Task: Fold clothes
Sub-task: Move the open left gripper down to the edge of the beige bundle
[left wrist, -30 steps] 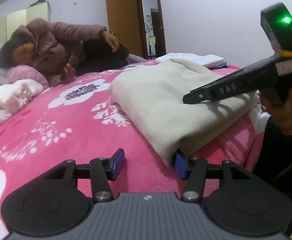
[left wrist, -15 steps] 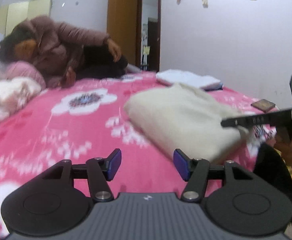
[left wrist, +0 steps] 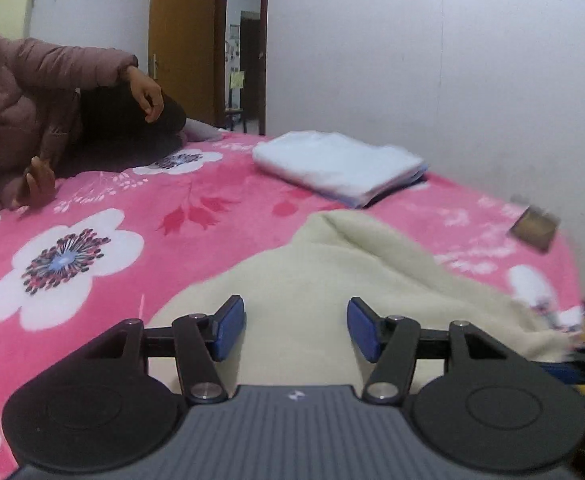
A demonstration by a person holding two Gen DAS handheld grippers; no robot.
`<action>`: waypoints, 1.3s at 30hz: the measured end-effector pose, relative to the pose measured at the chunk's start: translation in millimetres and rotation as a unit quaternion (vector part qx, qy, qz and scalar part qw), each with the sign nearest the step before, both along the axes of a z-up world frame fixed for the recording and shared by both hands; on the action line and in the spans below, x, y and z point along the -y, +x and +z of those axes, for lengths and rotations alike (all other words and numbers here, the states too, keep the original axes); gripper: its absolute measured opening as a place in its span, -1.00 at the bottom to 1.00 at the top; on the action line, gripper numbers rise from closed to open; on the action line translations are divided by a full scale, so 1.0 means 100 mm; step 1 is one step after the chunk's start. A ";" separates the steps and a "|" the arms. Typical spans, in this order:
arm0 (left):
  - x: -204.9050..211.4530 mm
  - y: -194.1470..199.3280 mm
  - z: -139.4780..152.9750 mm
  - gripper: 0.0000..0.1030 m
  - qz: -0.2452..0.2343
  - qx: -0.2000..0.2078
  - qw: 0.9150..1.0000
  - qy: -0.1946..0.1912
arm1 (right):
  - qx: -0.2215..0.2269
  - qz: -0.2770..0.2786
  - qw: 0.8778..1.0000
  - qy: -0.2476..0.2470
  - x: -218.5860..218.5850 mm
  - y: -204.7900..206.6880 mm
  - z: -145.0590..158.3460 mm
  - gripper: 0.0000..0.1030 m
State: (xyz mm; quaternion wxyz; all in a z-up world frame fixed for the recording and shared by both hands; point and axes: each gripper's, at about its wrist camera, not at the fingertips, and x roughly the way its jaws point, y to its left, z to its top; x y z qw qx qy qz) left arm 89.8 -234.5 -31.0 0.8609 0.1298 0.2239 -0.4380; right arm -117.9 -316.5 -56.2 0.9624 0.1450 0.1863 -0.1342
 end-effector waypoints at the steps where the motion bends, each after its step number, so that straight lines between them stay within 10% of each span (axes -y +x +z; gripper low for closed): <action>1: 0.03 0.03 -0.04 0.29 0.001 0.002 1.000 0.000 | 0.002 0.000 1.000 -0.003 -0.01 0.00 -0.01 -0.73; 14: 0.06 0.03 -0.04 0.32 0.009 0.013 1.000 0.009 | 0.036 0.038 0.998 0.028 0.14 -0.11 -0.06 -0.68; 19: 0.08 -0.01 0.15 0.33 -0.006 0.021 1.000 0.005 | 0.096 0.092 0.988 0.076 0.48 -0.31 0.22 -0.33; 27: 0.62 0.34 0.42 0.55 -0.066 -0.062 0.996 -0.001 | 0.128 0.066 0.989 0.021 1.02 -0.11 0.52 -0.22; 32: 0.85 0.94 0.33 0.53 -0.077 -0.183 0.980 -0.004 | 0.139 0.081 0.987 0.025 1.03 0.08 0.46 -0.22; 39: 0.87 1.45 0.10 0.40 -0.138 -0.323 0.936 -0.015 | 0.139 0.087 0.986 0.038 1.09 0.13 0.40 -0.22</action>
